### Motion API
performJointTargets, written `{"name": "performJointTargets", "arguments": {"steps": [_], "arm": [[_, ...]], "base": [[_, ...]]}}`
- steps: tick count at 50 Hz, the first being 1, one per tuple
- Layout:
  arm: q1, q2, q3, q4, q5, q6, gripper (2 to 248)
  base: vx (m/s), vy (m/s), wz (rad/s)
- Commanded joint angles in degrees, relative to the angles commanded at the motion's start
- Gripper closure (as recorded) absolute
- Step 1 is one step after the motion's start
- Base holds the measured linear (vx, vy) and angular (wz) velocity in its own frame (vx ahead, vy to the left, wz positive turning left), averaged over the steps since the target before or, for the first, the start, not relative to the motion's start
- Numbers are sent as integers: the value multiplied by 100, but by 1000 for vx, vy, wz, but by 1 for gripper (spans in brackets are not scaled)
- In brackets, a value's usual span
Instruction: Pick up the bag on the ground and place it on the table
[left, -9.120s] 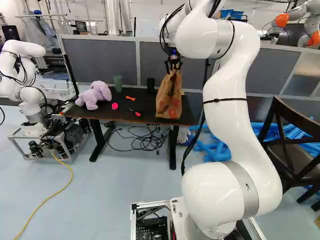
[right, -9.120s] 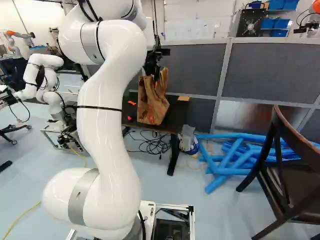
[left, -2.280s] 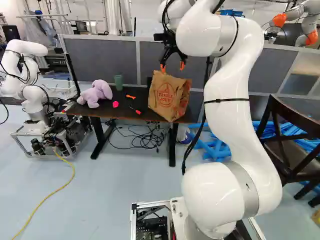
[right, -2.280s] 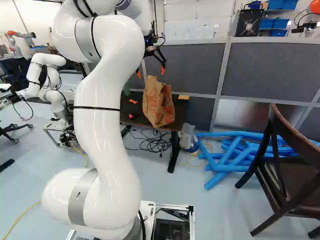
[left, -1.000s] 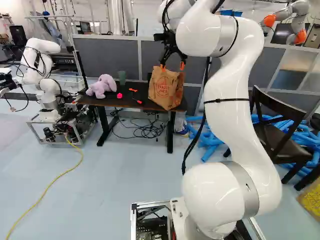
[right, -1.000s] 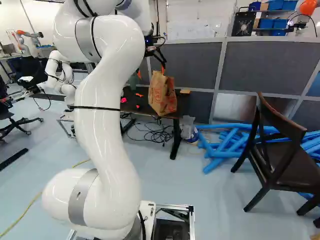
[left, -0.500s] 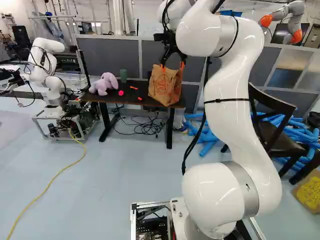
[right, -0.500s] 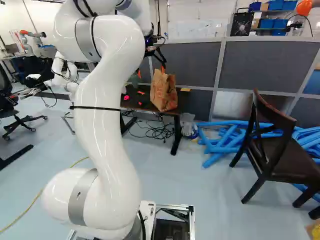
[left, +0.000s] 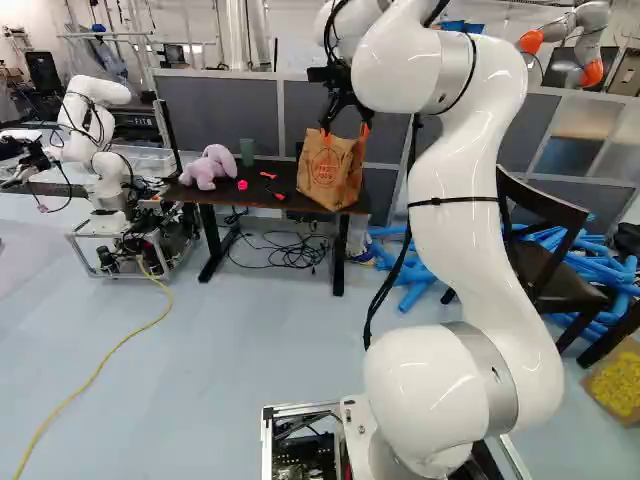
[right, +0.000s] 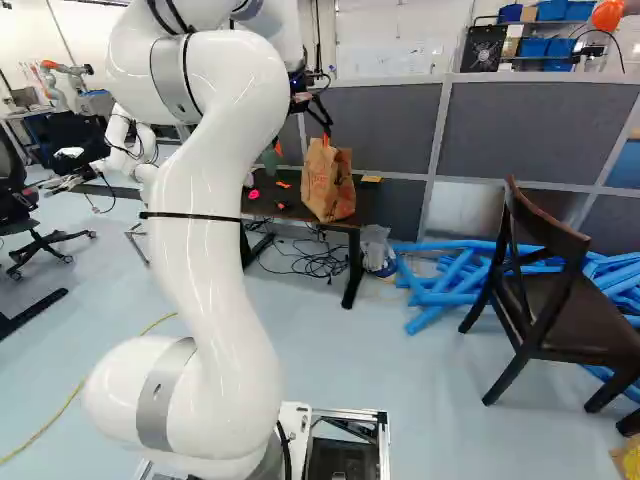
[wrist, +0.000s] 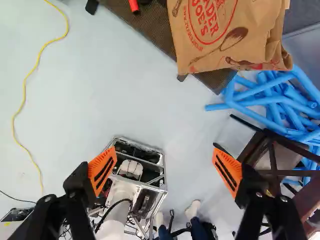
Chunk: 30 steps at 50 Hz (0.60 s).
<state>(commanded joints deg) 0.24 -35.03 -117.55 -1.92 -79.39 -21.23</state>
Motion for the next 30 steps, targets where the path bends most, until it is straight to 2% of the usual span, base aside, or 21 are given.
{"name": "performJointTargets", "arguments": {"steps": [30], "arm": [[0,76,168,3,194,32,3]], "base": [[0,0,0]]}}
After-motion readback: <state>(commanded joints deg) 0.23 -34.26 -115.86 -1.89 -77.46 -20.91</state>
